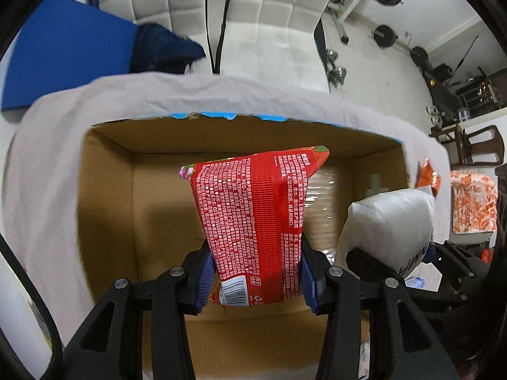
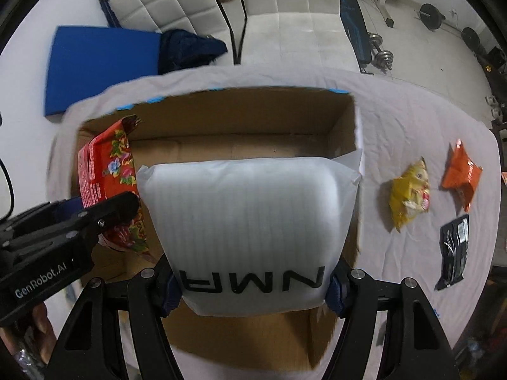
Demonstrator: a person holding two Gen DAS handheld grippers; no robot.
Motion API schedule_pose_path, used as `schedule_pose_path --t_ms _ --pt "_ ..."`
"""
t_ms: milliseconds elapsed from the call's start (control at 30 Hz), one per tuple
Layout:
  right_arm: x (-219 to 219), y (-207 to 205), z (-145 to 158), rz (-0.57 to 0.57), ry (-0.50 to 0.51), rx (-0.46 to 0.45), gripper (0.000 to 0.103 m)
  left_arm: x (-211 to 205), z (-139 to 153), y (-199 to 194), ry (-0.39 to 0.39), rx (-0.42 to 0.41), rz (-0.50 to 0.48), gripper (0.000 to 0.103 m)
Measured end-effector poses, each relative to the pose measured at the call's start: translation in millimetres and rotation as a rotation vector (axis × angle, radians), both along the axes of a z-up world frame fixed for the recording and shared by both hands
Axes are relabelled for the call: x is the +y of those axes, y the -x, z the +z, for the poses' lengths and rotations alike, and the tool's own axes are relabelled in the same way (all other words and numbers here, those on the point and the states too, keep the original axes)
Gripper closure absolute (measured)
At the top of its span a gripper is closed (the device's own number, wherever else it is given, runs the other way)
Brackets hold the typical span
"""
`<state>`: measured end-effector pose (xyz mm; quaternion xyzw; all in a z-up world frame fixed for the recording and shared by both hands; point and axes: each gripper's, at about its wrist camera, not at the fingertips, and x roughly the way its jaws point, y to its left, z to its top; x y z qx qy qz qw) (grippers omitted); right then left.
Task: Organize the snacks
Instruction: 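Carry both bags into the cardboard box and open both tools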
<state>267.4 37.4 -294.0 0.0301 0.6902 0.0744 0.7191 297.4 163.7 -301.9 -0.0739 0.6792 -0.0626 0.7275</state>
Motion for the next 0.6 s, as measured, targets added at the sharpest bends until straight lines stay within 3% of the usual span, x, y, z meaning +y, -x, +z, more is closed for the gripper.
schedule_pose_path --t_ms 300,600 --pt "19.5 -28.4 -53.3 0.01 0.063 0.052 0.03 2.9 -59.2 -25.2 -0.005 0.099 -0.057 0.06" --pt "26.7 -40.7 -68.2 0.01 0.085 0.083 0.024 7.2 -58.9 -36.1 0.005 0.13 -0.046 0.06"
